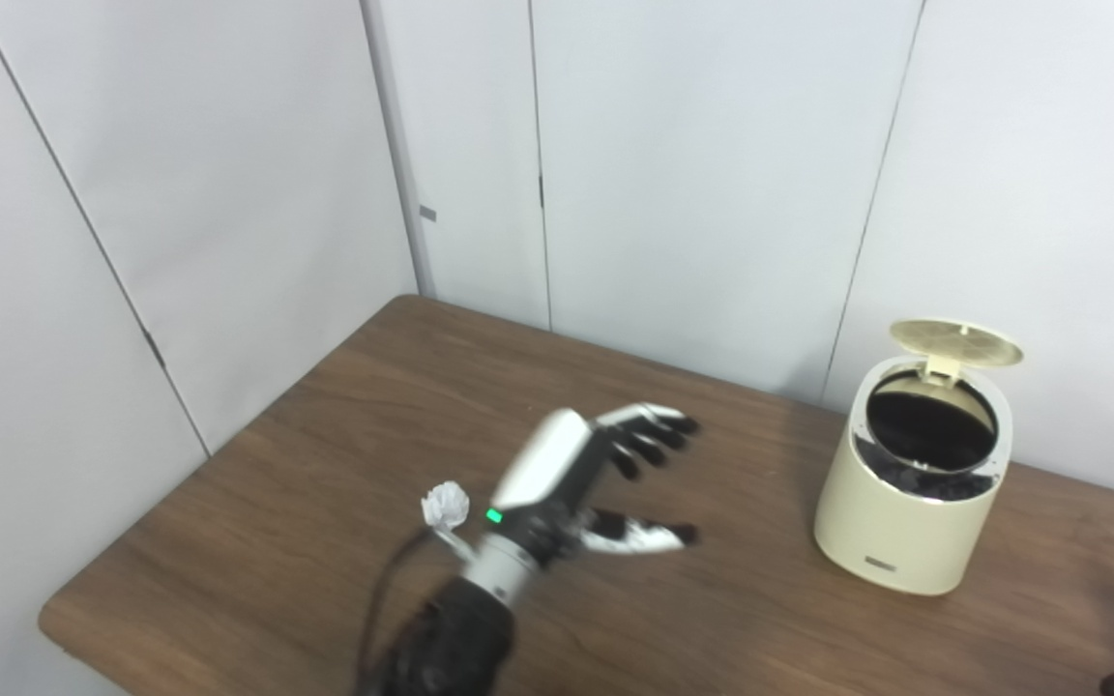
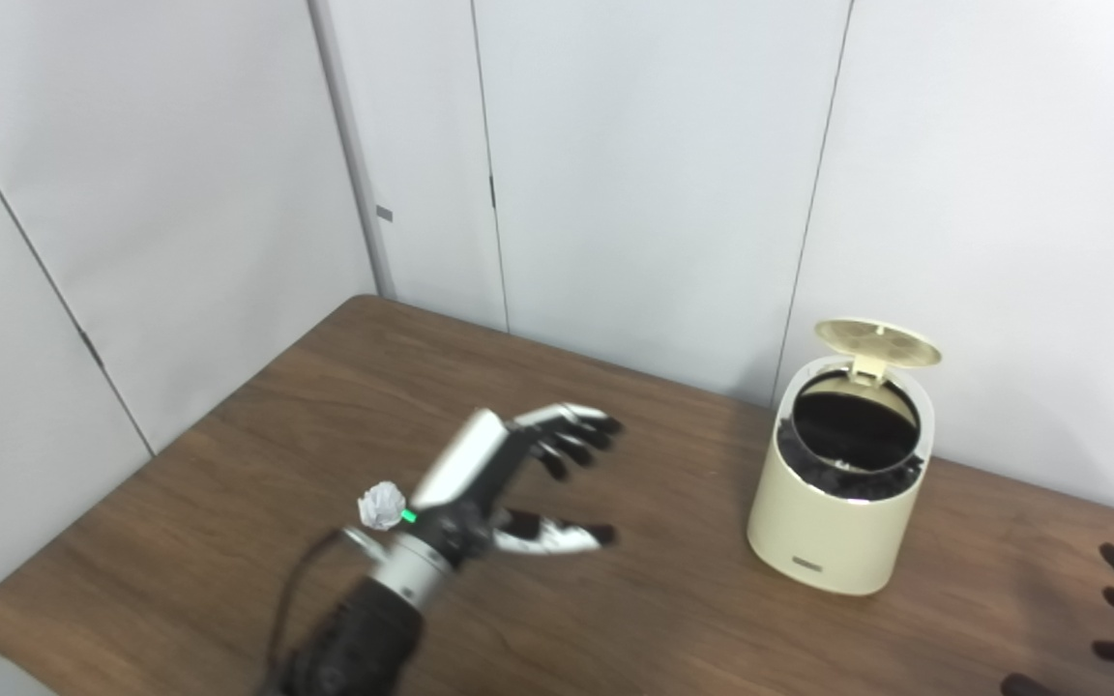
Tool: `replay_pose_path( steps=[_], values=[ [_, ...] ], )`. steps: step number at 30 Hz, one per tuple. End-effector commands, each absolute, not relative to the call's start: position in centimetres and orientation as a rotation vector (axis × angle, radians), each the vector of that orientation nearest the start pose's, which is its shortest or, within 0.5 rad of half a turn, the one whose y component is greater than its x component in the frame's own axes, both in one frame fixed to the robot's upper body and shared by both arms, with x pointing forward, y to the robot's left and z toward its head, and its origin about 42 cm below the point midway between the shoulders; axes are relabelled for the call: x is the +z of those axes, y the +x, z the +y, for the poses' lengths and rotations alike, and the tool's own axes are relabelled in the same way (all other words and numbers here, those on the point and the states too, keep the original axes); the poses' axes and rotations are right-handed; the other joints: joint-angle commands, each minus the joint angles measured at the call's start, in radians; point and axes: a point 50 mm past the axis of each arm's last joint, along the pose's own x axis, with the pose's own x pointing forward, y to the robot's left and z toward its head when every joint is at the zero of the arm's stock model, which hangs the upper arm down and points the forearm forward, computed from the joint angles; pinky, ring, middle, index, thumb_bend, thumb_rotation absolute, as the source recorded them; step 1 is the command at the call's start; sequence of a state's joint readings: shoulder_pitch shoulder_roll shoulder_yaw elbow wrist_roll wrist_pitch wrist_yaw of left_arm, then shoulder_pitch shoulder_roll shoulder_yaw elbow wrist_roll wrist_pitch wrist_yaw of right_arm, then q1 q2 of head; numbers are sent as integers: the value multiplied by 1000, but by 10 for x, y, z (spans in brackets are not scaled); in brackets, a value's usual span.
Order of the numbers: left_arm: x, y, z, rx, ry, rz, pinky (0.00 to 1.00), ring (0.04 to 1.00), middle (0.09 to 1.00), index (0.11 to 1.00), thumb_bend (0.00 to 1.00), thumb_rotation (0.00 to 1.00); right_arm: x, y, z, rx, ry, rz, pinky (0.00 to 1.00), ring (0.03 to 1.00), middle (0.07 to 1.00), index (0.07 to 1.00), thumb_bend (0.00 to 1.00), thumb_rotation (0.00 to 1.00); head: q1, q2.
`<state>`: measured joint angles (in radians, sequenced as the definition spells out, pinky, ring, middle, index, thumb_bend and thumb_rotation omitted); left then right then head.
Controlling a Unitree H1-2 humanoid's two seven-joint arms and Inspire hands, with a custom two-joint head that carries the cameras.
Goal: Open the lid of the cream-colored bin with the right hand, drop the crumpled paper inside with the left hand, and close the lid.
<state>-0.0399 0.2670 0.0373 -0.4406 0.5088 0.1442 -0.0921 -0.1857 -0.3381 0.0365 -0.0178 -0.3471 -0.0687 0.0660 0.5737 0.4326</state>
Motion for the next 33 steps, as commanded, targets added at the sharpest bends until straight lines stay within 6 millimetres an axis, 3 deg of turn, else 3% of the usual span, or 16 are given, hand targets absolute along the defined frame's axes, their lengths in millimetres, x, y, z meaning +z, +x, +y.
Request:
replay_pose_path(
  steps=[1,8,16,24,33],
  values=[
    [247,270,287,82,844,-361,521,628,684,718,738,16,197,351,-291,94,-703,-365,768,921,965,946,991,679,3,1],
    [280,256,323,123,1053,-304,490,613,675,707,767,0,199,352,-291,93,-707,-372,769,921,968,956,1000,714,-8,6],
    [300,243,357,150,1284,-149,501,626,689,707,830,2,198,353,-290,93,-690,-368,712,900,962,940,1000,724,-10,5],
    [298,242,381,178,1481,-67,500,616,682,683,909,0,201,353,-289,94,-695,-371,718,904,964,944,1000,713,-11,11],
    [289,246,393,169,1534,62,522,645,704,698,918,23,200,351,-290,97,-696,-374,673,868,948,933,1000,698,-11,19]
  ],
)
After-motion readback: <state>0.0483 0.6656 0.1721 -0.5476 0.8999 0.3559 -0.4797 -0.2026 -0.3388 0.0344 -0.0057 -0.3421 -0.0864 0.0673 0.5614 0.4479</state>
